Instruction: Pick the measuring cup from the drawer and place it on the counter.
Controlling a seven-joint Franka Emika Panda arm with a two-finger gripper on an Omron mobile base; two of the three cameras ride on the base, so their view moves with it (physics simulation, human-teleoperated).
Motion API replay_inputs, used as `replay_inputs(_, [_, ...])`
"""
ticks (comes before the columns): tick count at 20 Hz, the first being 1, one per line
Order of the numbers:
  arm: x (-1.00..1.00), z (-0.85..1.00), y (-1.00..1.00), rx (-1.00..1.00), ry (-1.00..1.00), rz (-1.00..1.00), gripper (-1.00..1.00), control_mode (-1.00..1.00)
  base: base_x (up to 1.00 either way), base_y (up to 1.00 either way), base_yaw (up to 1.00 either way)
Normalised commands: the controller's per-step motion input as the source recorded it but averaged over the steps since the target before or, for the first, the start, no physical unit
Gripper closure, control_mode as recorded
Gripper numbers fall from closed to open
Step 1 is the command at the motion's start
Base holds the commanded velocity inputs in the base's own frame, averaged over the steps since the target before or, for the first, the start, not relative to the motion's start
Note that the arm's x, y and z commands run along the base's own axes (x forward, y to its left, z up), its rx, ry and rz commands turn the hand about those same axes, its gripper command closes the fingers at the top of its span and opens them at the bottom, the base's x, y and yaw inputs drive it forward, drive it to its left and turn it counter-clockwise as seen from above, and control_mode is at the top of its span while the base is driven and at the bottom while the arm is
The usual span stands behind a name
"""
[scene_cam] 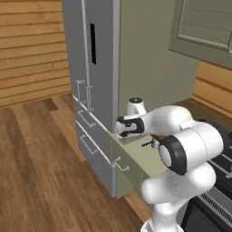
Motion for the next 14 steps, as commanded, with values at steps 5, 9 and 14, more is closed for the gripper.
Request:
replay_inputs(5, [0.12, -0.62, 0.09, 0.0, 0.03, -0.01, -1.0, -1.0, 0.0, 0.0, 0.0])
replay_inputs(9, [0.03, -0.58, 0.18, 0.0, 0.0, 0.0, -1.0, -1.0, 0.0, 0.0, 0.0])
replay_inputs(14, [0.0, -0.46, 0.31, 0.0, 0.0, 0.0, -1.0, -1.0, 0.0, 0.0, 0.0])
